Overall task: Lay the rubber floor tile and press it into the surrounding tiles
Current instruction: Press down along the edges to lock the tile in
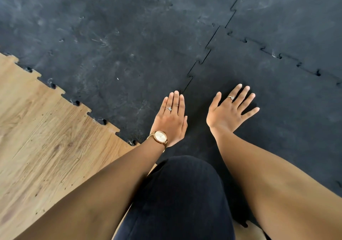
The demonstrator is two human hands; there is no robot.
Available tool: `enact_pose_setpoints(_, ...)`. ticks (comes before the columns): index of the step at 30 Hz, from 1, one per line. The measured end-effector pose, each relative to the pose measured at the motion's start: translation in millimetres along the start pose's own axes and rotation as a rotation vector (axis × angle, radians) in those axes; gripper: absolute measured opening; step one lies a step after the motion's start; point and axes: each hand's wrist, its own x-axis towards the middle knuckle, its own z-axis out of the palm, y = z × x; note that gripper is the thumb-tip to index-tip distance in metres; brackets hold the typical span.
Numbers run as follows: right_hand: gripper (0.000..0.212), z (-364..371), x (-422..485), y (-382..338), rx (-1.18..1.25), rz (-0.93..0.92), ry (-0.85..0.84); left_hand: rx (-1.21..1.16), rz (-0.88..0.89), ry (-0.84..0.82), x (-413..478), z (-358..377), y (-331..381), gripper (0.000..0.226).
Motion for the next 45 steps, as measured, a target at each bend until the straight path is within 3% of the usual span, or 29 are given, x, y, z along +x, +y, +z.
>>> enact_pose_setpoints(9,0.069,-9,0,0,0.010,-0.029,-0.075,0.180,0.111,-0.056,8,-11,1,0.067)
enact_pose_setpoints(15,0.071,-16,4,9,-0.008,-0.143,-0.143,-0.102,-0.135,0.047,-22,-5,9,0.063)
enact_pose_setpoints(17,0.069,-26,11,19,-0.067,-0.281,-0.246,-0.151,-0.177,0.072,-44,0,16,0.063)
enact_pose_setpoints(22,0.068,-53,-8,4,-0.283,-1.037,-0.443,-0.176,-0.191,0.058,-69,3,19,0.064)
enact_pose_setpoints(24,0.068,-53,-20,-11,-0.404,-1.194,-0.581,-0.182,-0.200,0.074,-67,5,18,0.065)
enact_pose_setpoints(27,0.078,-60,-17,-24,-0.485,-1.158,-0.676,-0.193,-0.206,0.078,-67,5,18,0.064)
enact_pose_setpoints(33,0.102,-69,-20,-40,-0.618,-1.099,-0.714,-0.214,-0.200,0.064,-67,8,14,0.066)
enact_pose_setpoints(45,0.105,-63,-35,-39,-0.665,-1.010,-0.676,-0.236,-0.215,-0.007,-68,1,14,0.071)
